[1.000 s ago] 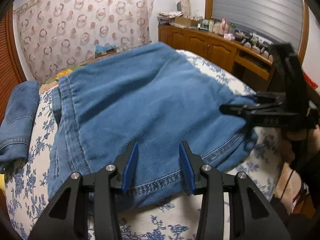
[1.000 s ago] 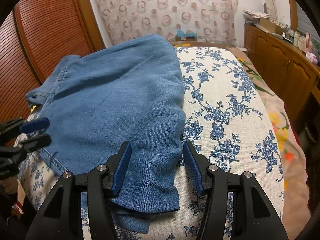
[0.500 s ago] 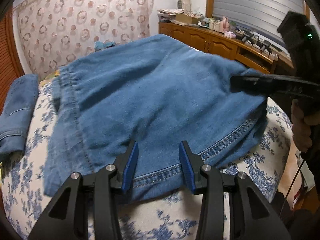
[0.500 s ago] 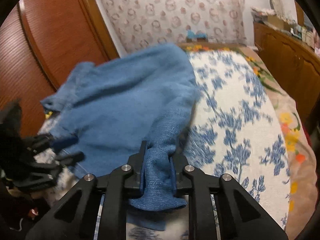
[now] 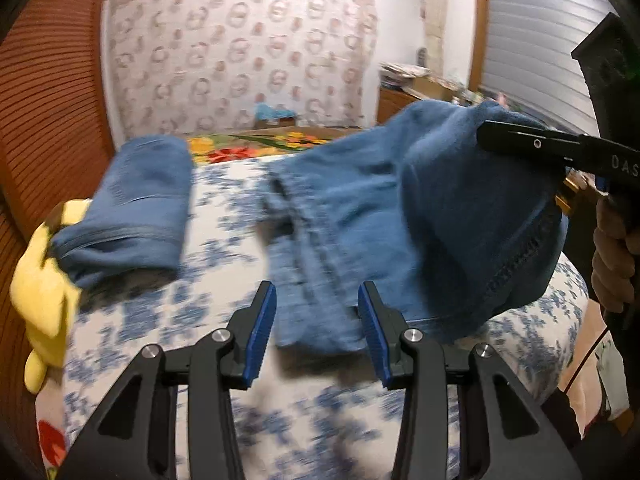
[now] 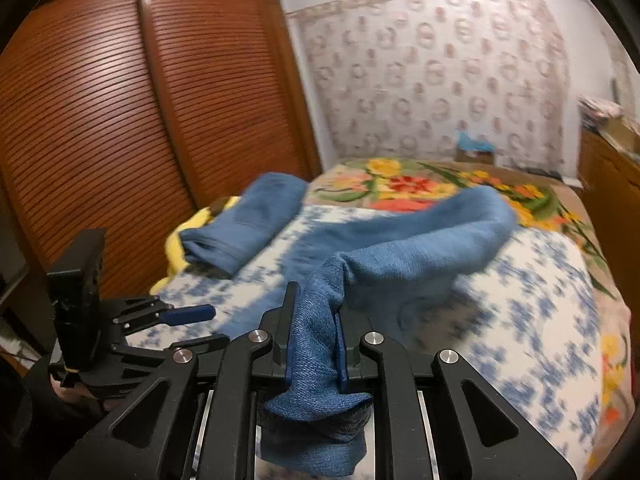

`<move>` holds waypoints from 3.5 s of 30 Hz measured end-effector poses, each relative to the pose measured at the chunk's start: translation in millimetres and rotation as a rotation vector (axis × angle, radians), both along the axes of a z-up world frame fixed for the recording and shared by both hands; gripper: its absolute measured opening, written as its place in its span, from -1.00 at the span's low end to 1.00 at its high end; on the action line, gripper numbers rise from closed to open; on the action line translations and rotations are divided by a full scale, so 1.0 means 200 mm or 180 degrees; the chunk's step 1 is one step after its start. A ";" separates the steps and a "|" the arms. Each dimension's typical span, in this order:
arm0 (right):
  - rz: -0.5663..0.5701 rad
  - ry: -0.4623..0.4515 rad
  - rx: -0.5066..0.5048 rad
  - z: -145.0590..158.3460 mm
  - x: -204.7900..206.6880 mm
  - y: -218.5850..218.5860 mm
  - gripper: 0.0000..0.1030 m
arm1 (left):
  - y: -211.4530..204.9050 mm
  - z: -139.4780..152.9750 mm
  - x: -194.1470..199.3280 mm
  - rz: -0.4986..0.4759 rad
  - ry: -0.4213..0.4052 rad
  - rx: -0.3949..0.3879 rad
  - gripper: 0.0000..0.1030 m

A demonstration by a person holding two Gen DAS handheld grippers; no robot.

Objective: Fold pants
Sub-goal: 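Lift the grasped jeans edge with the right tool and fold it over, then open the right tool and release the folded jeans, then grasp the jeans hem with the right tool while the left tool grasps the jeans end, lift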

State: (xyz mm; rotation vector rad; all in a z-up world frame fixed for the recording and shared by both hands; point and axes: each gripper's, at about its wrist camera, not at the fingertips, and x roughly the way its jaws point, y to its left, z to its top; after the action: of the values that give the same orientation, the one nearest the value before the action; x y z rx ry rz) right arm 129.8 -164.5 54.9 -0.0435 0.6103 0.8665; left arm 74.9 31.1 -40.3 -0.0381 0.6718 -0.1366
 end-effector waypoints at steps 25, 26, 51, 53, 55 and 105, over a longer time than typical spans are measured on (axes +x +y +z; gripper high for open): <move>0.0770 0.0282 -0.0561 -0.34 -0.13 0.67 -0.16 | 0.43 -0.06 -0.15 0.0586 -0.0041 -0.0212 -0.19; 0.0740 0.0192 -0.0530 -0.30 -0.16 0.62 -0.14 | 0.40 -0.04 -0.15 0.0553 -0.0063 -0.0213 -0.19; 0.0107 -0.0432 -0.0851 -0.16 0.44 0.49 0.01 | 0.15 -0.20 0.01 0.0147 0.0233 -0.0201 -0.18; 0.0159 -0.0445 -0.0929 -0.19 0.48 0.56 0.01 | 0.16 -0.21 0.01 0.0160 0.0241 -0.0240 -0.18; 0.0218 -0.0406 -0.1018 -0.24 0.53 0.65 0.01 | 0.17 -0.21 0.01 0.0181 0.0251 -0.0286 -0.18; 0.0354 0.0648 -0.0337 -0.27 0.65 0.50 -0.57 | 0.28 -0.23 0.13 0.0207 0.0412 -0.0962 -0.84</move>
State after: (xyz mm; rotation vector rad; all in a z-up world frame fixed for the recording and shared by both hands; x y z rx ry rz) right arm 259.4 -65.2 0.4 -0.0864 0.8506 0.9526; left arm 101.7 86.1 -86.9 -0.3615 0.7736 -0.1731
